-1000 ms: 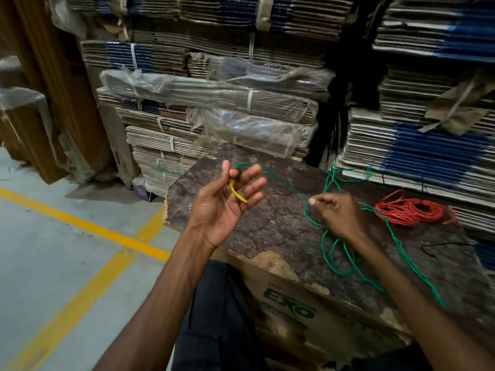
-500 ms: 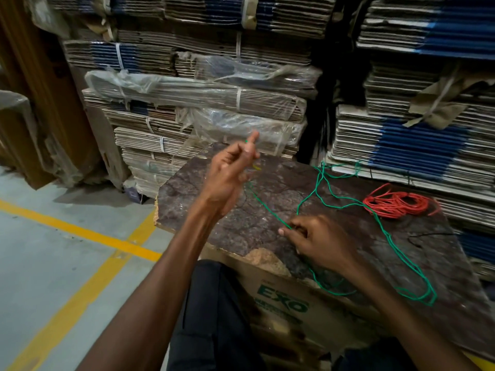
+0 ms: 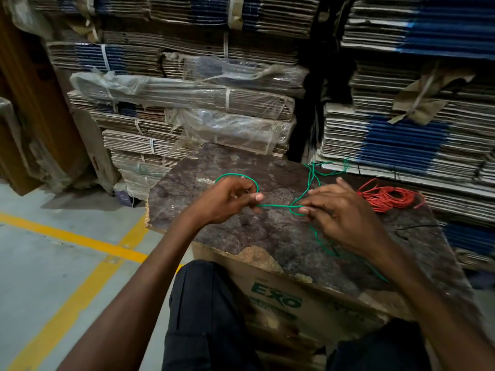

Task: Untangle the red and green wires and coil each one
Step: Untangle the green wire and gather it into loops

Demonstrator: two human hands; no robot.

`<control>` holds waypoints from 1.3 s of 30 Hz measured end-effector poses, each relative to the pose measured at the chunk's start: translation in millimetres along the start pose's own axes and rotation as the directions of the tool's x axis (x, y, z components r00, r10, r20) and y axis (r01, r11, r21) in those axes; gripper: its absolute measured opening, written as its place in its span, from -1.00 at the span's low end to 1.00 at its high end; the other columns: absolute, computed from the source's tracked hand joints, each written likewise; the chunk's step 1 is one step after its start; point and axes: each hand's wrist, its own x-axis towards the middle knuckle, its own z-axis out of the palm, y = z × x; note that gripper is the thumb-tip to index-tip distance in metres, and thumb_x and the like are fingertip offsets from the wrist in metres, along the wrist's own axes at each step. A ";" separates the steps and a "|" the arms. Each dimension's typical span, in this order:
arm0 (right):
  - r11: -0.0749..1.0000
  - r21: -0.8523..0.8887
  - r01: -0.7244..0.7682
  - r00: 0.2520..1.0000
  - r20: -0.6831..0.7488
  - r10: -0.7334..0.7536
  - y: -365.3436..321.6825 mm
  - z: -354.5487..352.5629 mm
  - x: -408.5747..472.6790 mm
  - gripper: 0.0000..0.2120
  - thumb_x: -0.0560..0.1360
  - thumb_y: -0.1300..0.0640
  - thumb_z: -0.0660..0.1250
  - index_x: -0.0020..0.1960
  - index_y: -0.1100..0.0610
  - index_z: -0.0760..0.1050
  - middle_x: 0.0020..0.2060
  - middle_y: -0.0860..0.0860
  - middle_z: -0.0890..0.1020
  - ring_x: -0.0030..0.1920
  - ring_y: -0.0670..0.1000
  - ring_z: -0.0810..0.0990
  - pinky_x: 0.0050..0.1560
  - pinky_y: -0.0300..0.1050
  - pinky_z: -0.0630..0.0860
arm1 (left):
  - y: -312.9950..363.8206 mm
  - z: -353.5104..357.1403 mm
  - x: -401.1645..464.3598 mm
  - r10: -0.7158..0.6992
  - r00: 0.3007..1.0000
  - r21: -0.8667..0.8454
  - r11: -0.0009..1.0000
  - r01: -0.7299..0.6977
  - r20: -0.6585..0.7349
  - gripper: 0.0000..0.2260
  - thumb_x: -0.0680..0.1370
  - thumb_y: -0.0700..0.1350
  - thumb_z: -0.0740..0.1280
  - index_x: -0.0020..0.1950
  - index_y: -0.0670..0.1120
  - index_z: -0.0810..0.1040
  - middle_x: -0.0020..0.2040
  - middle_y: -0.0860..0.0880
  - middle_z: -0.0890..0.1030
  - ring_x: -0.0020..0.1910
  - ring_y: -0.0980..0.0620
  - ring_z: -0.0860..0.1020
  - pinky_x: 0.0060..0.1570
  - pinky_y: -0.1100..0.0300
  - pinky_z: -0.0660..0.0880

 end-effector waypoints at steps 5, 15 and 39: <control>1.000 -0.009 0.026 0.990 -0.139 -0.027 -0.8 -8.4 14.8 -0.71 0.51 -0.12 0.24 -0.05 0.00 0.67 -0.11 -0.11 0.70 0.07 -0.02 0.60 0.32 0.25 0.30 | -3.3 0.9 -5.0 -0.024 0.998 -0.029 0.999 0.026 0.060 -0.70 0.61 0.07 0.28 -0.18 -0.10 0.60 -0.33 -0.04 0.66 -0.27 -0.13 0.62 -0.16 -0.14 0.51; 0.990 0.066 -0.124 0.976 -0.173 0.133 14.7 11.7 56.5 -0.80 0.48 -0.09 0.33 -0.04 -0.04 0.68 -0.26 -0.09 0.69 -0.14 -0.03 0.59 -0.11 -0.12 0.44 | 5.0 -1.4 -37.5 -0.134 0.971 -0.601 0.766 0.230 0.200 -0.72 0.60 -0.03 0.23 -0.15 -0.20 0.57 -0.35 -0.17 0.60 0.07 -0.29 0.63 0.15 -0.04 0.53; 0.991 0.132 -0.003 0.980 0.196 -0.023 -12.7 71.5 18.4 -0.79 0.52 0.00 0.28 -0.18 0.10 0.58 -0.26 0.04 0.64 -0.16 0.09 0.56 -0.17 0.01 0.40 | -4.1 -16.4 3.2 -0.172 0.894 -0.907 0.159 -0.389 -0.413 -0.84 0.41 0.12 0.46 -0.23 0.06 0.60 0.37 0.05 0.51 0.21 -0.16 0.46 0.13 -0.36 0.42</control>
